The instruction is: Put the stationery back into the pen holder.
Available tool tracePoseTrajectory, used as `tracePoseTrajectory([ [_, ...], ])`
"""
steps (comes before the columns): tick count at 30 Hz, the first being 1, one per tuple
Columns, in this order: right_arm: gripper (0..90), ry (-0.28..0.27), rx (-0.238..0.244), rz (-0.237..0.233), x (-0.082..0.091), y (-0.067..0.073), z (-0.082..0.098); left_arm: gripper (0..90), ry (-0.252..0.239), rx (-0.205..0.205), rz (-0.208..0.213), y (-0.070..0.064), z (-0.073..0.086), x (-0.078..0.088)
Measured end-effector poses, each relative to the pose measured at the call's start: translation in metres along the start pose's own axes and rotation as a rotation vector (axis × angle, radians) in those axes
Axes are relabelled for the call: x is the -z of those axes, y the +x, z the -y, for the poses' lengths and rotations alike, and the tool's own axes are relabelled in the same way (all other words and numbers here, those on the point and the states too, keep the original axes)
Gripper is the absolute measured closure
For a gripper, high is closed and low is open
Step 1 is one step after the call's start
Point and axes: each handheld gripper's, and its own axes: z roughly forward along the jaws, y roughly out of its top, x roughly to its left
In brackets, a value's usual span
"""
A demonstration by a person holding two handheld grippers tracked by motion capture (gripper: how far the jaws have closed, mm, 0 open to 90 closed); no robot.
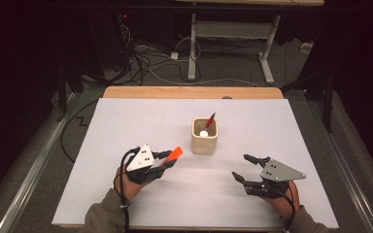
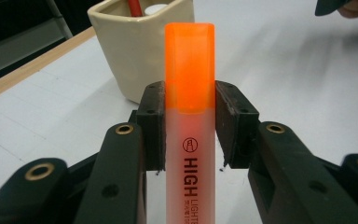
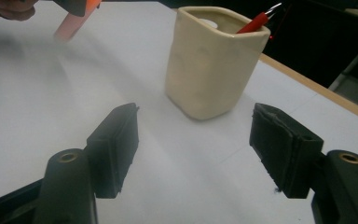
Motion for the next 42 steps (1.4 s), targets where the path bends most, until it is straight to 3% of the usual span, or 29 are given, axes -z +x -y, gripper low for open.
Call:
tracePoseTrajectory([
  [6,31.2,-0.014,0.004,0.024,0.004,0.0,0.005,64.8,-0.034,0.035,-0.011,0.003,0.0,-0.004],
  [16,24.9,-0.009,0.006,0.043,0.003,0.0,0.01,64.8,-0.047,0.05,-0.024,0.009,0.0,-0.015],
  [18,24.2,-0.011,0.008,0.047,0.001,0.001,0.01,64.8,-0.093,0.102,-0.033,0.009,0.0,-0.018],
  [22,24.2,-0.012,0.01,0.044,0.0,0.003,0.011,64.8,-0.105,0.125,-0.038,0.01,0.0,-0.02],
  [23,24.2,-0.015,0.008,0.041,-0.001,0.004,0.011,64.8,-0.131,0.167,-0.035,0.009,0.0,-0.022],
  [24,24.2,-0.014,0.01,0.039,-0.002,0.005,0.011,64.8,-0.137,0.175,-0.037,0.009,0.0,-0.023],
  [28,24.1,-0.012,0.02,0.03,-0.004,0.007,0.011,64.8,-0.133,0.167,-0.04,0.014,-0.001,-0.022],
  [32,24.0,-0.016,0.019,0.029,-0.004,0.007,0.011,64.8,-0.128,0.121,-0.065,0.022,-0.006,-0.021],
  [36,24.0,-0.016,0.02,0.029,-0.004,0.007,0.011,64.8,-0.137,0.117,-0.071,0.027,-0.008,-0.023],
  [42,24.3,-0.016,0.023,0.031,-0.003,0.007,0.011,64.8,-0.193,0.143,-0.072,0.034,-0.018,-0.027],
])
